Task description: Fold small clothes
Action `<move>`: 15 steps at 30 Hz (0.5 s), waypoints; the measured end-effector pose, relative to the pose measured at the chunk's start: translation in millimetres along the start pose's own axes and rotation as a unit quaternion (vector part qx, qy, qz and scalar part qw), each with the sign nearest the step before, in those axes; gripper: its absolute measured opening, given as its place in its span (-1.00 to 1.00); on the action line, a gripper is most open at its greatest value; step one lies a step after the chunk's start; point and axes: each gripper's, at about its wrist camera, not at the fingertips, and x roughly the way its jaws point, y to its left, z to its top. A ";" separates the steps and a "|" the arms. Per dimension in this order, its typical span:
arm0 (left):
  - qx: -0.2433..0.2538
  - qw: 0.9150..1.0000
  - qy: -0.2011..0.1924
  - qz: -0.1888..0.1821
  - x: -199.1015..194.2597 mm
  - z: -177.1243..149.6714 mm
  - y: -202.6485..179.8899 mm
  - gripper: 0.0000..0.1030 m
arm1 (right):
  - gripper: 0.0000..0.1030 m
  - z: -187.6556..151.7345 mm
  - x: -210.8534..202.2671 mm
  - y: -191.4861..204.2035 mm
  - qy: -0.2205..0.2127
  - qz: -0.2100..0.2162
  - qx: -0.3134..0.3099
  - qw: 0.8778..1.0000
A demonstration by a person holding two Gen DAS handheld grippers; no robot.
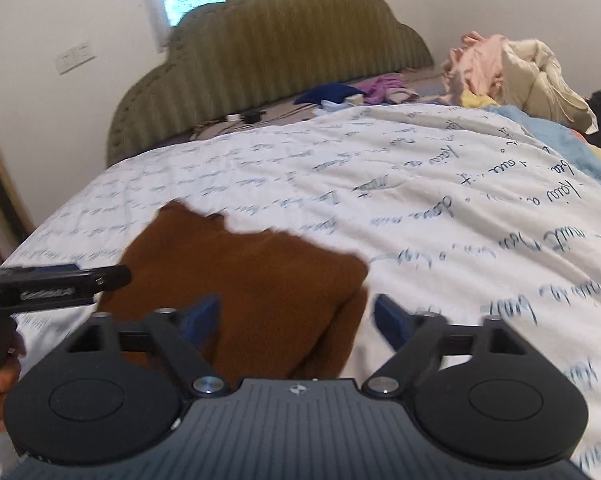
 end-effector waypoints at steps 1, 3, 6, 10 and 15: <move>0.002 1.000 -0.001 0.008 -7.7 -5.0 -1.7 0.62 | 0.86 -6.5 -2.9 4.9 0.009 -0.001 -0.014 1.000; 0.004 1.000 0.004 0.010 -19.9 -14.8 -4.6 0.62 | 0.95 -19.5 -3.4 13.4 0.031 -0.036 -0.045 0.998; -0.002 1.000 0.016 0.012 -35.5 -29.7 -6.6 0.62 | 0.99 -29.3 -2.7 20.1 0.042 -0.100 -0.051 0.993; 0.008 0.999 0.014 0.029 -55.9 -48.5 -10.5 0.63 | 0.99 -33.7 -27.6 21.3 0.030 -0.092 -0.005 0.995; -0.002 0.999 0.019 0.044 -70.2 -68.8 -8.2 0.65 | 0.99 -49.9 -47.4 34.7 0.025 -0.082 -0.011 0.996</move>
